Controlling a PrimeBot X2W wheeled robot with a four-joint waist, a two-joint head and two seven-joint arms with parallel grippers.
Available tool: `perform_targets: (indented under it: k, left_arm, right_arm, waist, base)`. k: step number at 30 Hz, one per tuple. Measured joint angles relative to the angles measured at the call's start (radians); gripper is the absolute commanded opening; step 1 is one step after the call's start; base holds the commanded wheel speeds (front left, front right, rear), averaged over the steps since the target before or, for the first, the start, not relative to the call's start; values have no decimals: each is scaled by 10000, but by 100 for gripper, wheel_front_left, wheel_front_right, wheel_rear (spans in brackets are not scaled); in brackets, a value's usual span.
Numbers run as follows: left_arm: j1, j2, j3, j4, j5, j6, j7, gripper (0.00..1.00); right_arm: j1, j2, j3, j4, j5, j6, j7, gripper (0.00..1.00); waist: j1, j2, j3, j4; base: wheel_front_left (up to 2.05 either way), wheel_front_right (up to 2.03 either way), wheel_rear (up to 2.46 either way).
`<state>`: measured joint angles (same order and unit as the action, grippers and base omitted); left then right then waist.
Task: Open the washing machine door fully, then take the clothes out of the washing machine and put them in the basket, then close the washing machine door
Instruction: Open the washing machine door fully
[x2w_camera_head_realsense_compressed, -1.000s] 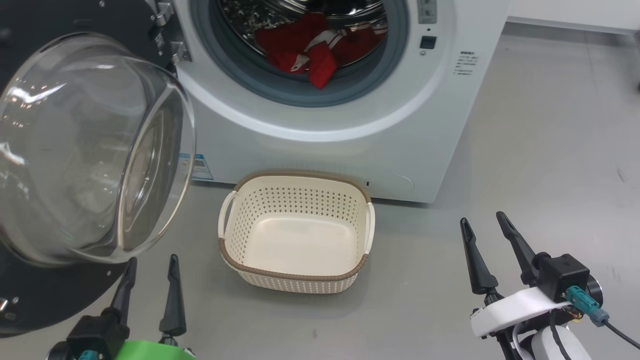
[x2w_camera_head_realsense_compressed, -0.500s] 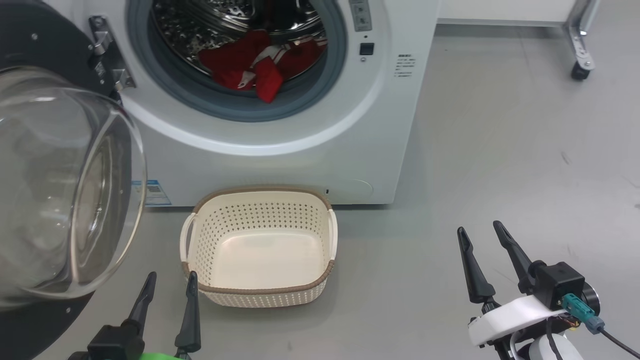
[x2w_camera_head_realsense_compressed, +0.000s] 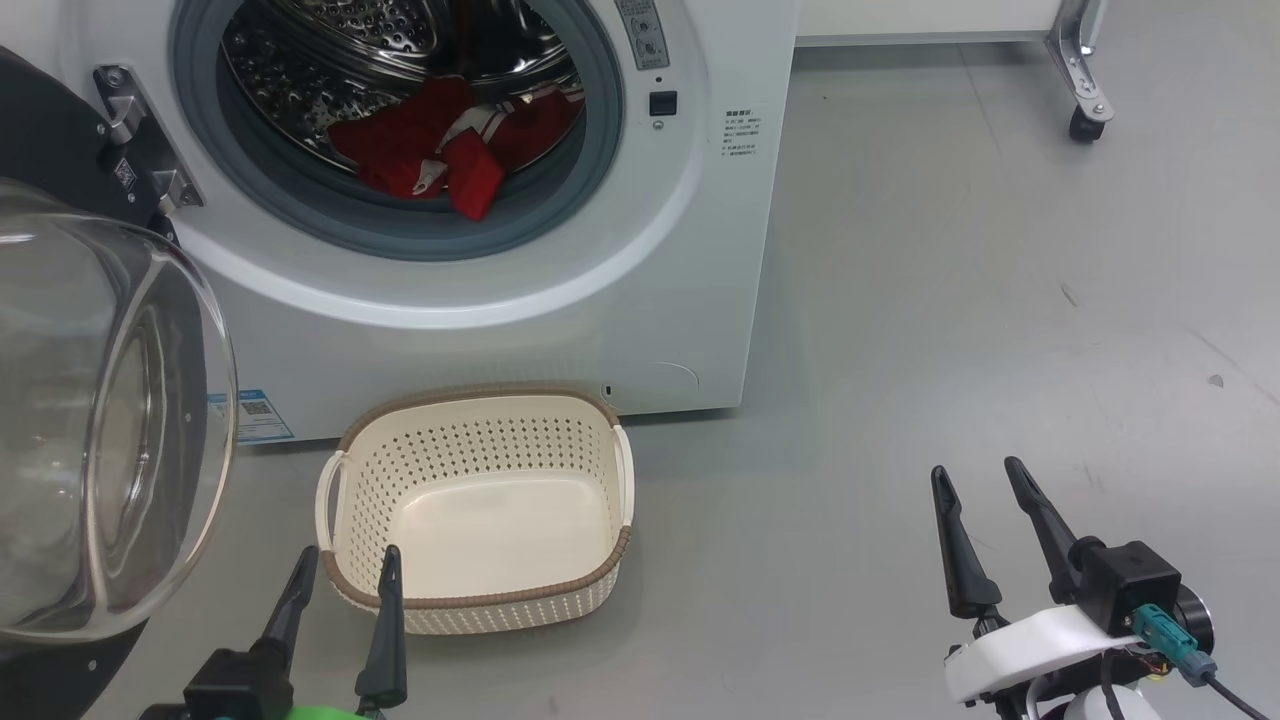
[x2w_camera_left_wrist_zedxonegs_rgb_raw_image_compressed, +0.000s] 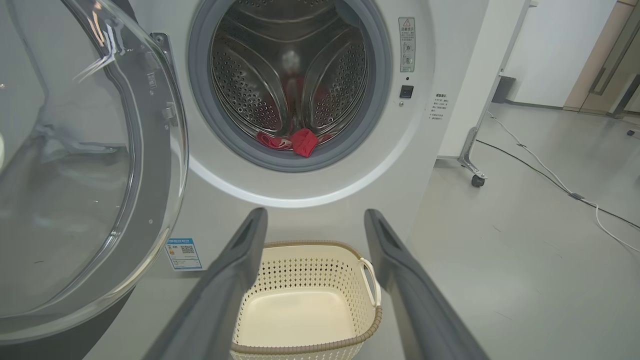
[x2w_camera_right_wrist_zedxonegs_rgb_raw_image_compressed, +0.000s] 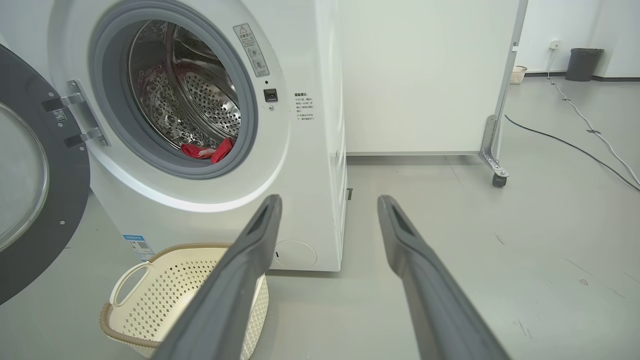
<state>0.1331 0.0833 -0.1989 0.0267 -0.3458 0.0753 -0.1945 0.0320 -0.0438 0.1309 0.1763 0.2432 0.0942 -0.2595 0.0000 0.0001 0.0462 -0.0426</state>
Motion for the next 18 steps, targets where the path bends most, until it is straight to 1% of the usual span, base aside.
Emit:
perform_targets:
  k: [18]
  left_arm:
    - [0, -8, -77, -127, 46, 90, 117, 100]
  right_arm:
    - [15, 2, 46, -86, 0, -4, 0, 100]
  waist:
    - [0, 0, 45, -83]
  base:
    - [0, 0, 0]
